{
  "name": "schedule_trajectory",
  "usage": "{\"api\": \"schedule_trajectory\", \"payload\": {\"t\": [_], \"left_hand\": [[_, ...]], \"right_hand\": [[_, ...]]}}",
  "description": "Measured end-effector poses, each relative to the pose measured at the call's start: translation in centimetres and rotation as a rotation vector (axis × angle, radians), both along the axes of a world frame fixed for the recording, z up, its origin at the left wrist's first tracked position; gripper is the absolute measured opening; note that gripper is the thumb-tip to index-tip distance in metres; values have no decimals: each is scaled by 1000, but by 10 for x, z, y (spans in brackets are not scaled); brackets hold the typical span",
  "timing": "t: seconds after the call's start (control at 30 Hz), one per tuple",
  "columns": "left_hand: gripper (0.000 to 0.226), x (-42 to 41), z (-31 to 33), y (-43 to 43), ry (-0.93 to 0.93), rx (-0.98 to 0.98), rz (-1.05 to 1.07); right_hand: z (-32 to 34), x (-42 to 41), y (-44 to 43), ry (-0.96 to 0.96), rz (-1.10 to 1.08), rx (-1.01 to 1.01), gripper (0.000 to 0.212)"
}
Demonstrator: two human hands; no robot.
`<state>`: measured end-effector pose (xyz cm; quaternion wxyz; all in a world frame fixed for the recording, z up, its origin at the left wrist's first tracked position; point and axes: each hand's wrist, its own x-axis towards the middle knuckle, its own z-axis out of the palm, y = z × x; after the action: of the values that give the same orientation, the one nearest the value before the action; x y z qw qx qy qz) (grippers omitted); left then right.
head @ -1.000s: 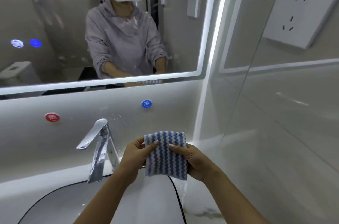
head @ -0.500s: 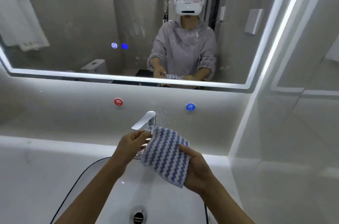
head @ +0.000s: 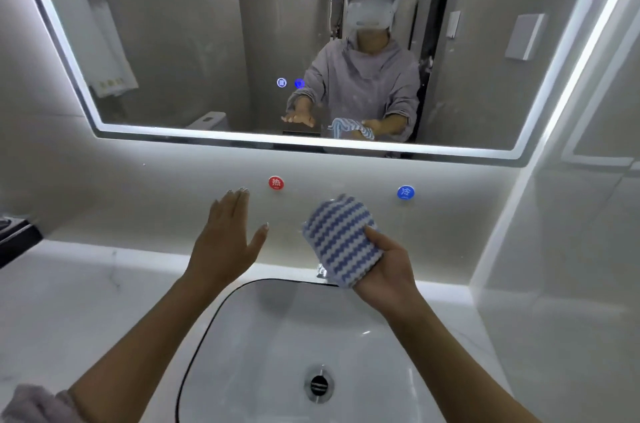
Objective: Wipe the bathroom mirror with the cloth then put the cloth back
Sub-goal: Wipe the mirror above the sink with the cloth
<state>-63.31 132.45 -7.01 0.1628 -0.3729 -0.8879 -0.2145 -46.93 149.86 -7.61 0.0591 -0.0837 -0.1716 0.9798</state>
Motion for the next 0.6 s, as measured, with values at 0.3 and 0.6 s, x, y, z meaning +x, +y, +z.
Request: {"api": "schedule_trajectory", "payload": {"t": [0.3, 0.6], "left_hand": [[87, -52, -3, -113, 146, -164, -135], [97, -94, 0, -189, 145, -180, -183]], "right_hand": [[16, -50, -106, -17, -198, 101, 46], [30, -75, -176, -59, -343, 167, 55]]}}
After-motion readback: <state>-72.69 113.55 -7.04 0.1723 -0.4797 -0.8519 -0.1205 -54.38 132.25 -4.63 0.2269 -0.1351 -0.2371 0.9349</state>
